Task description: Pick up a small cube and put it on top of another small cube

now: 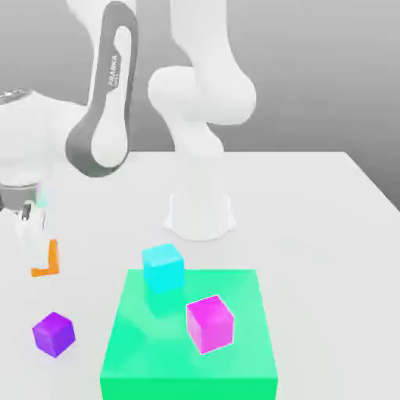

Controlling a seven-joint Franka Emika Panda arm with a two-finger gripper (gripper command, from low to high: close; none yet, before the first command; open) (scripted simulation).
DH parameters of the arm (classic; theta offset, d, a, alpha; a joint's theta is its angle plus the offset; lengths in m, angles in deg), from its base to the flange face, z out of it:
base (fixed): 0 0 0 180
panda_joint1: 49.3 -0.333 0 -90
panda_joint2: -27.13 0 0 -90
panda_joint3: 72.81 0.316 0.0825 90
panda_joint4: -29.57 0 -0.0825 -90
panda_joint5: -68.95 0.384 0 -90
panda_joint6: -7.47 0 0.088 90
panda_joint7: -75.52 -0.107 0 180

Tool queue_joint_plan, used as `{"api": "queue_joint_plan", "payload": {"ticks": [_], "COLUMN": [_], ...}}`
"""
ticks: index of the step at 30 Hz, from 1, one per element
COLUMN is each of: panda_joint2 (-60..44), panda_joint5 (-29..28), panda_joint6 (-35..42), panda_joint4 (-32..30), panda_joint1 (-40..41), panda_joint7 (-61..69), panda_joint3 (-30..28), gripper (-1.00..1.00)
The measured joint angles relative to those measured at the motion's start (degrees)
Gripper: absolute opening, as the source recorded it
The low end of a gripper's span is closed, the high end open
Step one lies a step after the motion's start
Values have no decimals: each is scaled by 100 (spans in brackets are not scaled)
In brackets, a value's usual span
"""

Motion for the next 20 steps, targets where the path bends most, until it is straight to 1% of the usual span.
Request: {"api": "queue_joint_plan", "payload": {"ticks": [4, 11, 13, 16, 17, 20], "panda_joint2": [822, 2247, 2208, 1765, 1596, 1596], "panda_joint5": [-18, 312, 361, 373, 371, 371], "panda_joint6": [709, 1956, 1816, 1178, 941, 941], "panda_joint4": [-107, -293, -395, -591, -658, -658], "panda_joint1": [-320, -1077, -1161, -1164, -1163, -1163], "panda_joint7": [-732, -1776, -1897, -1943, -1952, -1952], "panda_joint3": [495, 1458, 1591, 1672, 1688, 1688], "gripper": [-100, -100, -100, -100, 100, 100]}}
